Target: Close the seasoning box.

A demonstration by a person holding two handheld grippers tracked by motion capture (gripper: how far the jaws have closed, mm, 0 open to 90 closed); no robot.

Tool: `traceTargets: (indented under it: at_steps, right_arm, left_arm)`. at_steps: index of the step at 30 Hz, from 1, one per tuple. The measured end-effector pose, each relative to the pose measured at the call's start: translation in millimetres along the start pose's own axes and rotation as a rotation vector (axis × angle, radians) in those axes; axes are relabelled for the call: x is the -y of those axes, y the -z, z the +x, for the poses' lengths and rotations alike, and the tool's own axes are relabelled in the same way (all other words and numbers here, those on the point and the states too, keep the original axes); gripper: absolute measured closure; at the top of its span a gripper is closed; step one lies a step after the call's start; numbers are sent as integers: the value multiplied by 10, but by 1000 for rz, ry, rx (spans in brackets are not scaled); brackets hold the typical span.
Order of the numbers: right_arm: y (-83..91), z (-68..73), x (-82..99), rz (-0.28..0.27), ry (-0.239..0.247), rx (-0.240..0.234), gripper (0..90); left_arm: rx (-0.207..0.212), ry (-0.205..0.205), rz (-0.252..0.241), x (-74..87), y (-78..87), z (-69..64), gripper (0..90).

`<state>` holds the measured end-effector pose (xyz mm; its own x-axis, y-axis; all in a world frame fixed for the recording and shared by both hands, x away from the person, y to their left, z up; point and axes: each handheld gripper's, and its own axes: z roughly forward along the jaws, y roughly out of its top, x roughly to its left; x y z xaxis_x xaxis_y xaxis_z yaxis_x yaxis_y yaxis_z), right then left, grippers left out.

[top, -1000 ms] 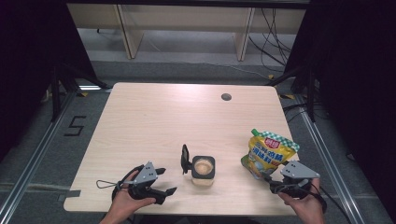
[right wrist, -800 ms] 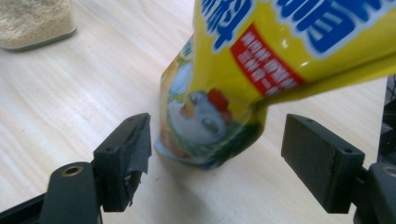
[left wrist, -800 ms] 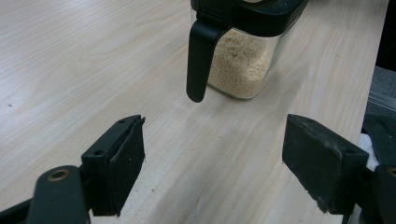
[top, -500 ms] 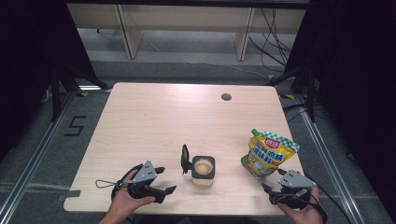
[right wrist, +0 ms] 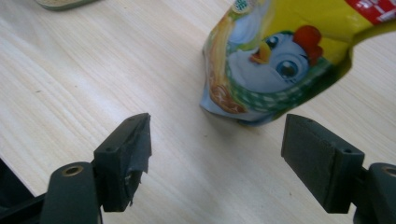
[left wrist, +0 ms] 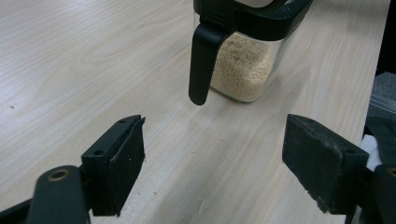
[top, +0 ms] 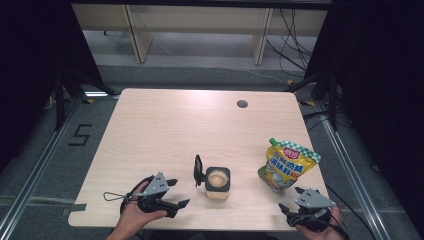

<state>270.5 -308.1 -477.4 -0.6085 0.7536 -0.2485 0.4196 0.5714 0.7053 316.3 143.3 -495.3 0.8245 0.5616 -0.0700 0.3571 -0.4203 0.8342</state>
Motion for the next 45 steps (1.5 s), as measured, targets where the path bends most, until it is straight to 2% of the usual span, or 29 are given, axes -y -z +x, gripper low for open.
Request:
traceTargets:
  at_steps: [1, 2, 5, 6, 8, 9, 11, 12, 14, 15, 20, 21, 24, 25, 26, 27, 28, 30, 31, 32, 35, 36, 37, 40, 41, 42, 43, 44, 45]
  right_arm:
    - [-2, 11, -3, 0, -1, -3, 252]
    - [-2, 15, -5, -5, 7, -2, 252]
    - [-3, 26, -8, -4, 9, -7, 252]
    - [0, 47, -5, -1, -14, -10, 252]
    - [2, 34, -5, -7, 10, -8, 252]
    - [6, 46, -5, 1, 0, -10, 252]
    - [0, 42, 1, 2, 29, -13, 252]
    - [3, 47, 1, 3, 25, -14, 252]
    - [9, 60, -4, -4, 20, -15, 253]
    - [12, 66, -8, -4, 14, -13, 253]
    - [13, 88, -21, -4, 21, -10, 253]
    - [13, 92, -20, -2, 16, -15, 253]
    - [7, 78, -11, -21, 4, -43, 257]
    - [13, 80, -14, -28, -11, -43, 259]
    - [16, 79, -15, -23, -3, -32, 259]
    - [14, 78, -15, -22, 8, -25, 259]
    - [13, 77, -13, -19, 18, -23, 259]
    - [10, 82, -11, -15, 17, -21, 259]
    - [9, 81, -10, -15, 19, -21, 259]
    - [9, 81, -10, -19, 16, -24, 259]
    - [14, 96, -19, -15, 3, -23, 259]
    - [13, 96, -18, -15, 8, -22, 259]
    - [11, 96, -17, -15, 6, -25, 259]
    - [-1, 90, -16, -15, 13, -28, 259]
    - [-2, 91, -14, -15, 10, -26, 259]
    - [-2, 86, -15, -17, 17, -26, 259]
    - [2, 93, -16, -14, 4, -29, 259]
    - [-4, 82, -11, -18, 27, -26, 259]
    - [0, 89, -9, -13, 13, -26, 259]
  left_arm:
    - [4, -26, -7, -4, -5, 12, 207]
    - [2, -2, -6, 2, -6, -2, 207]
    - [-7, -12, 1, 1, 6, 9, 207]
    - [-2, -3, -4, 0, 6, 11, 208]
    - [-15, -29, -4, -10, 15, 27, 209]
    - [-13, -6, -12, -10, 13, 14, 210]
    - [-16, -17, -7, -15, 35, 19, 223]
    - [3, -1, -25, -10, 33, 9, 258]
    - [5, -7, -32, -16, 50, 9, 325]
    - [6, -1, -30, -13, 62, -4, 414]
    - [-20, -51, -45, -43, 76, -35, 701]
    - [-31, -31, -52, -48, 72, -60, 738]
    - [-39, -49, -65, -103, 92, -66, 847]
    - [-25, -55, -87, -134, 91, -67, 880]
    - [-18, -33, -94, -152, 92, -73, 892]
    - [-22, -37, -96, -176, 96, -73, 893]
    - [-22, -63, -91, -204, 102, -52, 894]
    - [-16, -51, -102, -240, 100, -46, 894]
    - [-25, -25, -104, -259, 100, -56, 894]
    - [-24, -52, -101, -283, 104, -33, 894]
    - [-21, -35, -115, -331, 97, -19, 894]
    - [-16, -56, -119, -351, 96, 6, 894]
    - [-20, -33, -125, -359, 88, -1, 894]
    - [-14, -49, -122, -401, 84, 6, 894]
    - [-11, -39, -126, -413, 76, -9, 894]
    - [-12, -57, -127, -436, 71, -10, 893]
    - [-10, -57, -128, -452, 66, -17, 893]
    - [-7, -57, -130, -467, 60, -21, 893]
    - [0, -59, -135, -483, 55, -25, 893]
